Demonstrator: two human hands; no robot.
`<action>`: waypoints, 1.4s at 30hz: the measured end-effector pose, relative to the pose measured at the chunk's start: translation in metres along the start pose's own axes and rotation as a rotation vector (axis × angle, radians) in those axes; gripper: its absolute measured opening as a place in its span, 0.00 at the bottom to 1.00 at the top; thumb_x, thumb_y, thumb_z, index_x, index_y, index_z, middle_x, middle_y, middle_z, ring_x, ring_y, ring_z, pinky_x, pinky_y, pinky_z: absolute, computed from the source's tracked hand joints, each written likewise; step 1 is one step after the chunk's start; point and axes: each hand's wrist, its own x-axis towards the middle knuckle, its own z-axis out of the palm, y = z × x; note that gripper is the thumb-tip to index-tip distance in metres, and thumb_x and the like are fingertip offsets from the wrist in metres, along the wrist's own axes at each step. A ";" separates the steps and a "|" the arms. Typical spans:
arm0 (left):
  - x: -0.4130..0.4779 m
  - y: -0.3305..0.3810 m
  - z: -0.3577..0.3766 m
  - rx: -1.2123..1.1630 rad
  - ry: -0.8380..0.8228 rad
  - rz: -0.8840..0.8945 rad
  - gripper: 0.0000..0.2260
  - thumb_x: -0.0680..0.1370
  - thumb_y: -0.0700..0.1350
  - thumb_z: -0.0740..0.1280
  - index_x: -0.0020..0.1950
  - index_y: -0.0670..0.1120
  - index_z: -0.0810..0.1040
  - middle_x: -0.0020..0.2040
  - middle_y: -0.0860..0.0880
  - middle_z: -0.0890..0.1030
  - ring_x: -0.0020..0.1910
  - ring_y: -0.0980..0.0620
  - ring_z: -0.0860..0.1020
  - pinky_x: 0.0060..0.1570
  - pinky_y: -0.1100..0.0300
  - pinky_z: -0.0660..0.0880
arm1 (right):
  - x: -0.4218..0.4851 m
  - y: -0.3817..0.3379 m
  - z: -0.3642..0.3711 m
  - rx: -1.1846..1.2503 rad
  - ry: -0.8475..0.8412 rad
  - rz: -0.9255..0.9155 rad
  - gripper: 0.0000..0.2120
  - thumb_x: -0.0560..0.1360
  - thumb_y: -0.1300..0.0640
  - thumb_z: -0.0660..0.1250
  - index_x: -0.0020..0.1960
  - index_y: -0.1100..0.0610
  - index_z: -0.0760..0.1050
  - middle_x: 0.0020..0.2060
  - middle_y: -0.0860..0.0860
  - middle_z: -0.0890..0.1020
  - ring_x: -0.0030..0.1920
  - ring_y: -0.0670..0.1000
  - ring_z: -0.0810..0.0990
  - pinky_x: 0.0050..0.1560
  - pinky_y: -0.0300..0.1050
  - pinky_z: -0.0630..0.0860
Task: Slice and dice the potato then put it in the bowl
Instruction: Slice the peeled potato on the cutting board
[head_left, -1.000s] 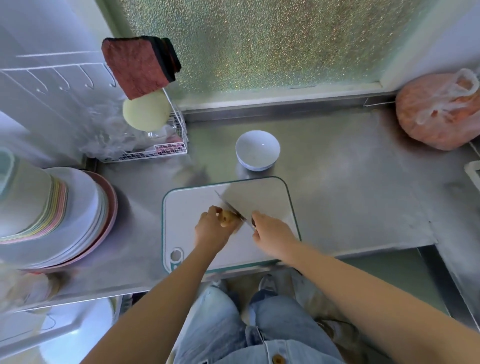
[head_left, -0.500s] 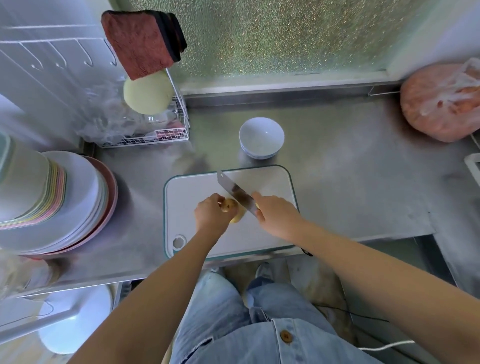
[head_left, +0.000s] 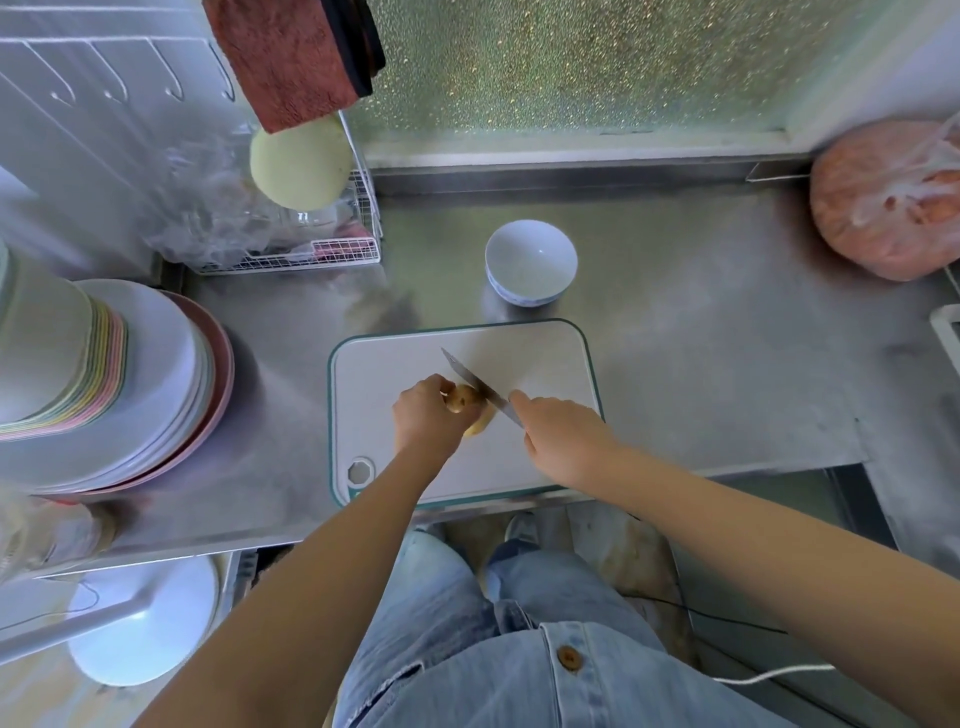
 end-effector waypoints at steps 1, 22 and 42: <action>0.000 0.000 0.000 0.004 -0.001 0.008 0.19 0.72 0.55 0.73 0.58 0.45 0.78 0.49 0.48 0.81 0.42 0.51 0.75 0.41 0.61 0.70 | 0.001 0.000 0.003 0.019 -0.009 0.004 0.15 0.80 0.59 0.56 0.66 0.57 0.61 0.43 0.53 0.74 0.41 0.54 0.75 0.40 0.46 0.71; 0.002 0.000 0.001 -0.007 -0.015 -0.009 0.18 0.73 0.53 0.73 0.58 0.45 0.78 0.48 0.50 0.78 0.42 0.52 0.76 0.43 0.63 0.71 | 0.006 0.005 -0.004 0.068 -0.001 -0.043 0.13 0.80 0.58 0.56 0.64 0.58 0.63 0.40 0.52 0.72 0.37 0.52 0.72 0.39 0.44 0.69; -0.002 -0.004 0.002 -0.007 0.004 0.015 0.22 0.71 0.55 0.74 0.59 0.48 0.75 0.51 0.49 0.81 0.45 0.50 0.78 0.42 0.61 0.74 | 0.016 0.014 -0.002 0.144 0.119 -0.028 0.10 0.80 0.58 0.56 0.60 0.58 0.65 0.40 0.50 0.70 0.38 0.55 0.72 0.34 0.42 0.62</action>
